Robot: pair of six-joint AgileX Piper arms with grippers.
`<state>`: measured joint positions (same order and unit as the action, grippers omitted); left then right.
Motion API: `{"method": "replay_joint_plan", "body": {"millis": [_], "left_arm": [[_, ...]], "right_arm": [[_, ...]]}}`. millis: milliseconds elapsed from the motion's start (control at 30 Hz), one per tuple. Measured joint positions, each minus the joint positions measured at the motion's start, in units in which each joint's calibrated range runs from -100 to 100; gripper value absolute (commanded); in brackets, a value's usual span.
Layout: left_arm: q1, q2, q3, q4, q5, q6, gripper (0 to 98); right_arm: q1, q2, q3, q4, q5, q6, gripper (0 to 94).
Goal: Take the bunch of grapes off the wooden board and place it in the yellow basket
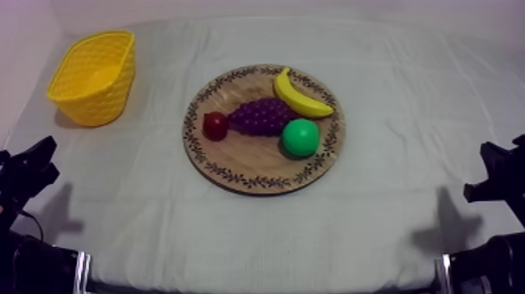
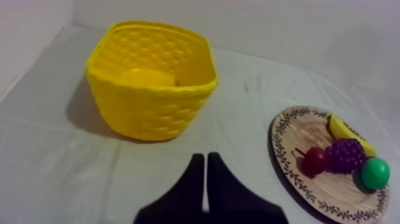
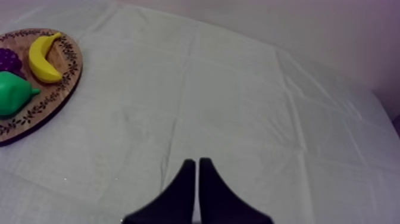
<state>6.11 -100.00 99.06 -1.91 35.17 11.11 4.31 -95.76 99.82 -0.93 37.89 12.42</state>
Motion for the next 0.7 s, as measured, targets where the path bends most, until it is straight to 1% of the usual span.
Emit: {"method": "replay_joint_plan", "body": {"millis": [333,700], "left_arm": [[0.17,0.0,0.0,0.0,0.0,0.0,0.1],[5.15,0.0,0.0,0.0,0.0,0.13,0.1]], "right_arm": [[0.0,0.0,0.0,0.0,0.0,0.0,0.3],[0.0,0.0,0.0,0.0,0.0,0.0,0.3]]}}
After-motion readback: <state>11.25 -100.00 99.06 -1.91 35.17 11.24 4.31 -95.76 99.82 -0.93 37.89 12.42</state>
